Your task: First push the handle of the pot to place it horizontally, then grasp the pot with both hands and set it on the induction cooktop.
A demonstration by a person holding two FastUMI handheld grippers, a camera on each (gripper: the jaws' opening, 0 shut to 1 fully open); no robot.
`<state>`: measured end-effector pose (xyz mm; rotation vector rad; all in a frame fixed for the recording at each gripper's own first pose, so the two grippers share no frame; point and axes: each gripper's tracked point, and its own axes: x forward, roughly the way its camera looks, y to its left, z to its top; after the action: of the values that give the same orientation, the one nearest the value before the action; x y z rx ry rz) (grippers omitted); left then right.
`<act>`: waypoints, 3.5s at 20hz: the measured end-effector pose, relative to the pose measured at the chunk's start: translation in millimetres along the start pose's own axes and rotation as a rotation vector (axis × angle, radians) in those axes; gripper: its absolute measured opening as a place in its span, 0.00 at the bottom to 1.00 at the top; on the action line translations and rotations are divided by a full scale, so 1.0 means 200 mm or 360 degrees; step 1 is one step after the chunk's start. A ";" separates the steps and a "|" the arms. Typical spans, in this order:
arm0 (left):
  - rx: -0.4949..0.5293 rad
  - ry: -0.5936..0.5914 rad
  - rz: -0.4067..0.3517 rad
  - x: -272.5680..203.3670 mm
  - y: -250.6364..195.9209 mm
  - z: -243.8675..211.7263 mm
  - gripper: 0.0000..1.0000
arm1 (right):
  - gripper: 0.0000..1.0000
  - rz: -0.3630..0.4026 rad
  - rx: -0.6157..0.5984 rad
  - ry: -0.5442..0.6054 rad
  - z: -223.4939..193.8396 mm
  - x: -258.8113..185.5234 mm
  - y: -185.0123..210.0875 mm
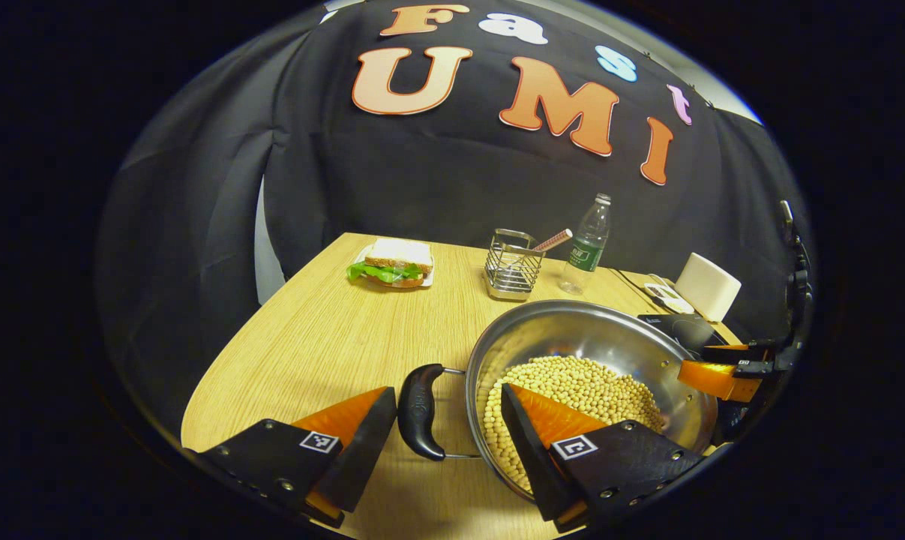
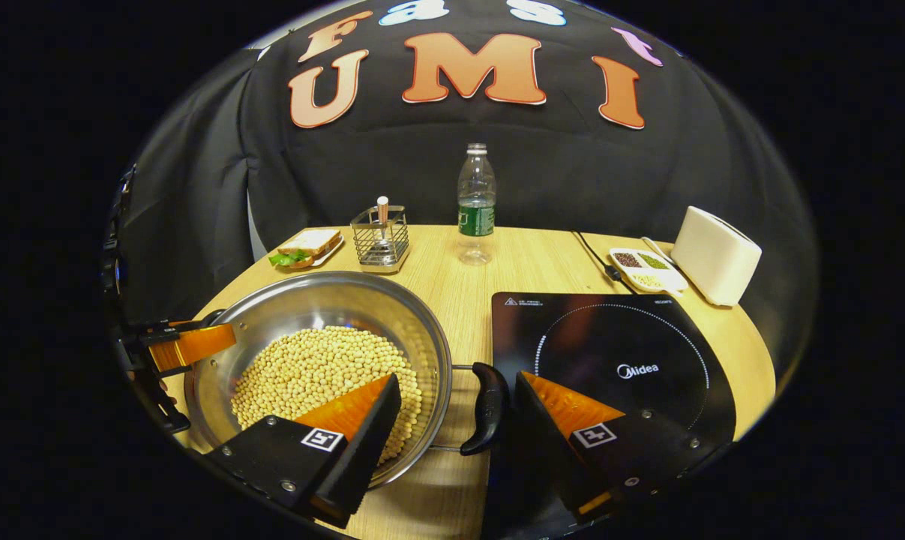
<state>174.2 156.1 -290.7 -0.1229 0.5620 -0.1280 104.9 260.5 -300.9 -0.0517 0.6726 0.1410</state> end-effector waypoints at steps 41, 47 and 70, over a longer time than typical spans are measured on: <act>0.0199 -0.0090 0.0016 -0.16 -1.04 0.29 0.47 | 0.49 -0.0146 0.0348 -0.0196 0.22 -0.47 -0.99; 0.0234 -0.0047 -0.0053 -0.08 -1.34 0.25 0.47 | 0.49 -0.0219 0.0400 -0.0191 0.18 -0.49 -1.26; 0.0155 0.0156 -0.0163 0.14 -1.55 0.05 0.52 | 0.51 -0.0184 0.0540 -0.0110 0.09 -0.39 -1.52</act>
<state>177.4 -151.8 -250.0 -0.0508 0.6463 -0.2615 99.5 -46.6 -237.9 0.2389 0.6157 -0.0832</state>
